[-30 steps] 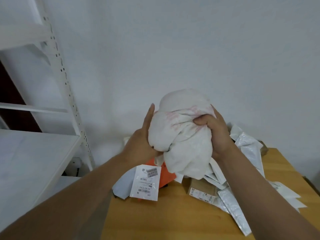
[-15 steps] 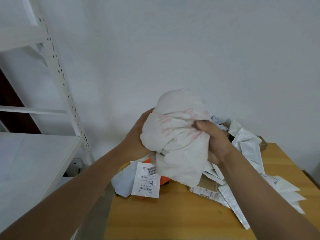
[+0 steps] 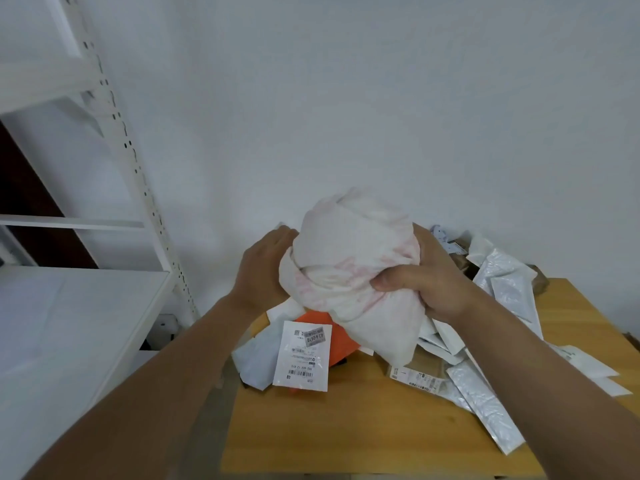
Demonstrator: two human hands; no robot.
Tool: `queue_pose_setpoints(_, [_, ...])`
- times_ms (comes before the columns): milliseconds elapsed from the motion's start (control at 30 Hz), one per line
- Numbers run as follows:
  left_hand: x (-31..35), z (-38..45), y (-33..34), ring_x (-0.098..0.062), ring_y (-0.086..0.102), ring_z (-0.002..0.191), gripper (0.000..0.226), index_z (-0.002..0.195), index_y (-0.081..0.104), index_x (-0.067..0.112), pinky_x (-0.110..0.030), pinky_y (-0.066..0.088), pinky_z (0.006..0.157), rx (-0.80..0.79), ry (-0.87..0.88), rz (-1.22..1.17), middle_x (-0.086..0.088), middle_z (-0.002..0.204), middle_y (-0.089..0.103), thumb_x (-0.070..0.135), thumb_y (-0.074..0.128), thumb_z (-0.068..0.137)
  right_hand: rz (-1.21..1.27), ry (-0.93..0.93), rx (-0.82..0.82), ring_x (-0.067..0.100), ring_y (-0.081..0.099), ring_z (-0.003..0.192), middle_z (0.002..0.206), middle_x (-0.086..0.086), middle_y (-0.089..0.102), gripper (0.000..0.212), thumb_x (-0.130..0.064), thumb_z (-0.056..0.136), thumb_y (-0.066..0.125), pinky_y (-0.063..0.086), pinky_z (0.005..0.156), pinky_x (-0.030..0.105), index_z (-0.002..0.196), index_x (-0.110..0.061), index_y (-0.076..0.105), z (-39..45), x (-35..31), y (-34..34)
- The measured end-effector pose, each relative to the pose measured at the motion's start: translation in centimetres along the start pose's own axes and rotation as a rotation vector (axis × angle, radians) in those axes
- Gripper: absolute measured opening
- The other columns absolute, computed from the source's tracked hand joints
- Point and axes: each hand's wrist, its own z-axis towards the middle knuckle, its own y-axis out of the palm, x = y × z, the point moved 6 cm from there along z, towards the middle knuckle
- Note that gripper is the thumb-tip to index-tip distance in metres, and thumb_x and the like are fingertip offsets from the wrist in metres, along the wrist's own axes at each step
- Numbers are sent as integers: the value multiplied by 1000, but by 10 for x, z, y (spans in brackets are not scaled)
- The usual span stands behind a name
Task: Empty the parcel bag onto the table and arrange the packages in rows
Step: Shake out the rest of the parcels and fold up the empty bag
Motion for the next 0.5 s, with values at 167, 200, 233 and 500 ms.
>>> queue_pose_setpoints(167, [-6,-8,7,-15,67,77,25,107,52,20,-39,56,77,-13,-183,-180,8,81,69,32,53,84,1,-34,-53,23,69,95,97,3,73,57,-18,46,74,55,77,34,102,-13,66,-7,-9,15])
queue_pose_setpoints(200, [5,-6,16,1,66,75,23,114,53,22,-24,54,82,-64,-254,-294,20,80,69,22,52,91,189,-5,-83,27,69,95,97,9,72,57,-14,46,73,55,78,37,102,-7,67,-7,-5,16])
queue_pose_setpoints(233, [16,-7,31,11,63,75,31,127,48,17,-8,49,74,-164,-366,-406,27,88,65,8,49,97,373,28,-101,31,68,96,99,14,72,58,-12,47,73,56,81,39,104,-1,69,-6,1,17])
queue_pose_setpoints(500, [30,10,53,-4,58,84,12,88,61,0,-10,41,77,-324,-461,-611,-21,87,63,7,64,80,732,-33,-64,34,55,124,128,22,61,53,-19,80,61,40,107,42,126,6,58,8,15,4])
